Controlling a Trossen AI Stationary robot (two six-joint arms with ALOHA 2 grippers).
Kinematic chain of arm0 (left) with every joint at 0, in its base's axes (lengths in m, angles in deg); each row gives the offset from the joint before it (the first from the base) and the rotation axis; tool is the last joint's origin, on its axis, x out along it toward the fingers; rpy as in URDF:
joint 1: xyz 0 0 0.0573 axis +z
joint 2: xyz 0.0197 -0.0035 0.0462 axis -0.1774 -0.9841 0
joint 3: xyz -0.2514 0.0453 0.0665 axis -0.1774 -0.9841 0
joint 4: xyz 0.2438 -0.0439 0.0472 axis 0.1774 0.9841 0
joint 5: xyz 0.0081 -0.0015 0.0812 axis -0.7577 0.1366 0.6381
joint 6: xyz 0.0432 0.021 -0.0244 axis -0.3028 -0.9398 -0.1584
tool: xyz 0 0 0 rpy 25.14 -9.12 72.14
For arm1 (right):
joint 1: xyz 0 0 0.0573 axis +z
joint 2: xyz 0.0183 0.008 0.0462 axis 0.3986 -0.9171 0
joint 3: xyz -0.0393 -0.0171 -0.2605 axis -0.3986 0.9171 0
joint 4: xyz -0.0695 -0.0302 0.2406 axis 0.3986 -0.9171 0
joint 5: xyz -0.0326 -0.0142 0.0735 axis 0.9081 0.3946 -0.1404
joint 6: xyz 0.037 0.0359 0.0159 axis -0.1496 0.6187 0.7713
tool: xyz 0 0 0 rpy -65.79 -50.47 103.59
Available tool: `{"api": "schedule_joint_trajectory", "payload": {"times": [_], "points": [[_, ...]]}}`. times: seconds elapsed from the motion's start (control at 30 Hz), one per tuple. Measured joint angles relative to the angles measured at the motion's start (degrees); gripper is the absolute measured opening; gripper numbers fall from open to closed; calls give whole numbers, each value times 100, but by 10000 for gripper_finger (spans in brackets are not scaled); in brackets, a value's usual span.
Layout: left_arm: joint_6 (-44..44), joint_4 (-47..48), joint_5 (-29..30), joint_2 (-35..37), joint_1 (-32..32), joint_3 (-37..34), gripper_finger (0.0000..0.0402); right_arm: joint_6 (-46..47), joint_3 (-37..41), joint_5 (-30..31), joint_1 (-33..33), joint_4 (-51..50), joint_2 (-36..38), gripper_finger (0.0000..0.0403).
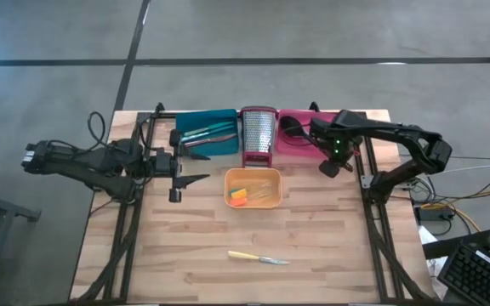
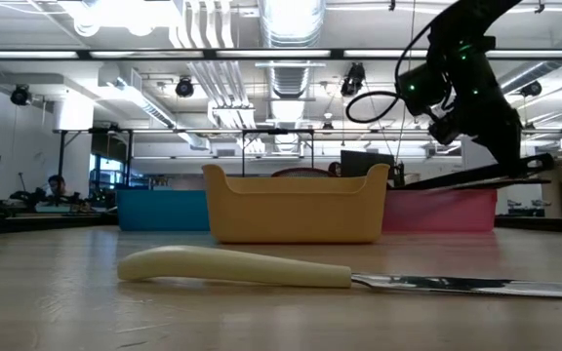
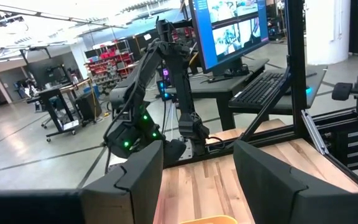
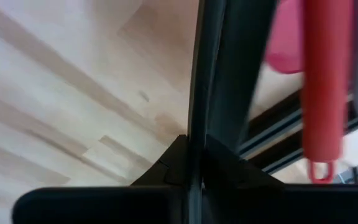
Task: Pick & Place Kitchen Items
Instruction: Put the black serving spoon into the pink bin, then put the yellow table knife into the blue bin
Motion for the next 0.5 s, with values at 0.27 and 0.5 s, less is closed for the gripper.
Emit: {"api": "schedule_joint_trajectory", "payload": {"times": [0.27,0.5], "points": [[1,2,0,0,1,0,202,111,-306,409,0,-50,19,98],[52,107,0,0,0,0,202,302,-585,1430,0,-271,26,148]]}}
